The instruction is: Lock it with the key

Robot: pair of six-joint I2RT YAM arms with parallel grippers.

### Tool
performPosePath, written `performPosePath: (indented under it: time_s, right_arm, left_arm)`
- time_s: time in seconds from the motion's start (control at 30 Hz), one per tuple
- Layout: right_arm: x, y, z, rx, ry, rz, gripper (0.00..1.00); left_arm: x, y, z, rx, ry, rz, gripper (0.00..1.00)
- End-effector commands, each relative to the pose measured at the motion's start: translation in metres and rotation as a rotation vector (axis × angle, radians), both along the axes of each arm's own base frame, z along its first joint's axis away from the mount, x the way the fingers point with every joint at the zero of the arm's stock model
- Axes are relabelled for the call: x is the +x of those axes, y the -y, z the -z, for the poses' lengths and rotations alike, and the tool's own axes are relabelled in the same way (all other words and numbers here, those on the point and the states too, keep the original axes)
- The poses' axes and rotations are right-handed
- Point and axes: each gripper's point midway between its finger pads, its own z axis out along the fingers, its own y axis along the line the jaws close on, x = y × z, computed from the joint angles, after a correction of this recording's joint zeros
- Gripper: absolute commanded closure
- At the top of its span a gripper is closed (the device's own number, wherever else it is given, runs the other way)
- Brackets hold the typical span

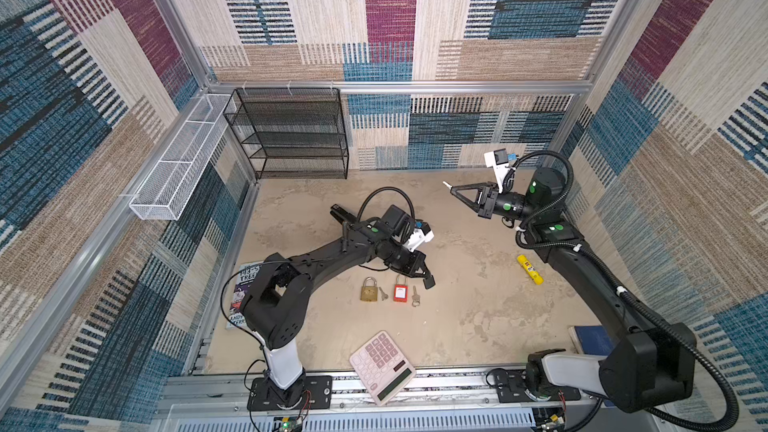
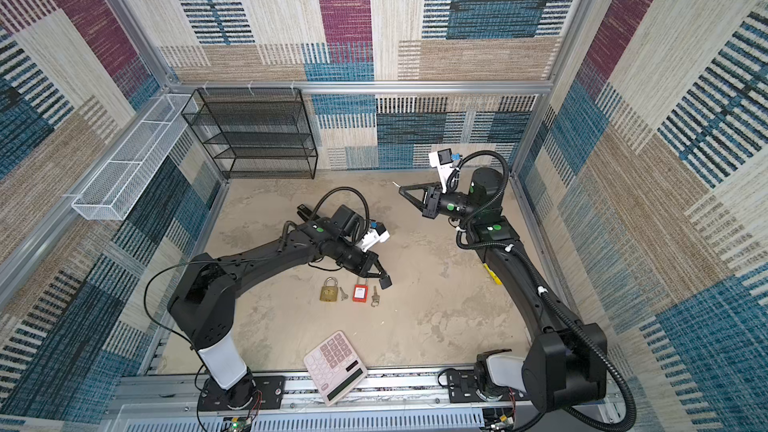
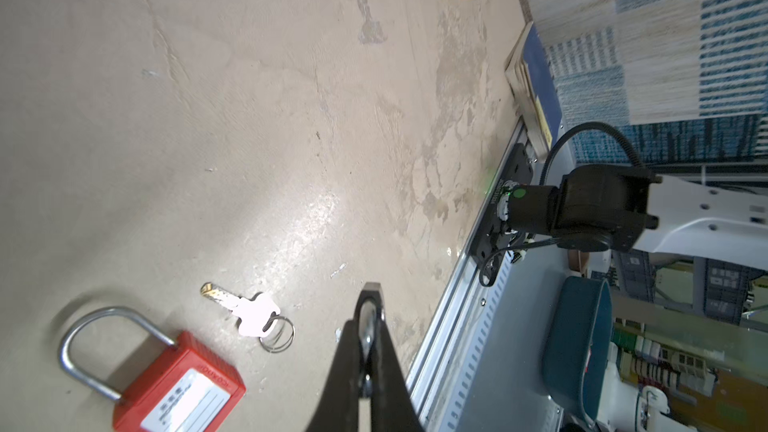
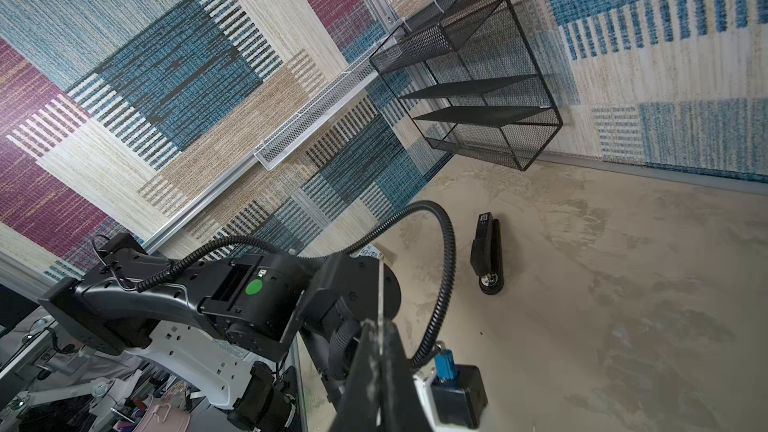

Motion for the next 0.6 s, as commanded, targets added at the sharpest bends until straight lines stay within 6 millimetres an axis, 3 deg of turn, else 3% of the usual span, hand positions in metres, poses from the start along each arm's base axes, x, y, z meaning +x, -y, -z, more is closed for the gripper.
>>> performPosePath:
  time_s: [0.0,0.2,0.57]
  right_arm:
    - [-0.001,0.003,-0.003,0.005,0.004,0.007,1.0]
    - [-0.001,0.005,-0.004,0.003,0.005,0.007,1.0]
    - [-0.004,0.005,-0.002,0.004,0.002,0.0,1.0]
  left_arm:
    - [-0.008,0.005,0.014,0.034,0.007,0.081,1.0]
    - [-0.015,0.012,0.042,0.095,-0.048,0.114,1.0]
    - [-0.009,0.015,0.061,0.173,-0.093,0.136,1.0]
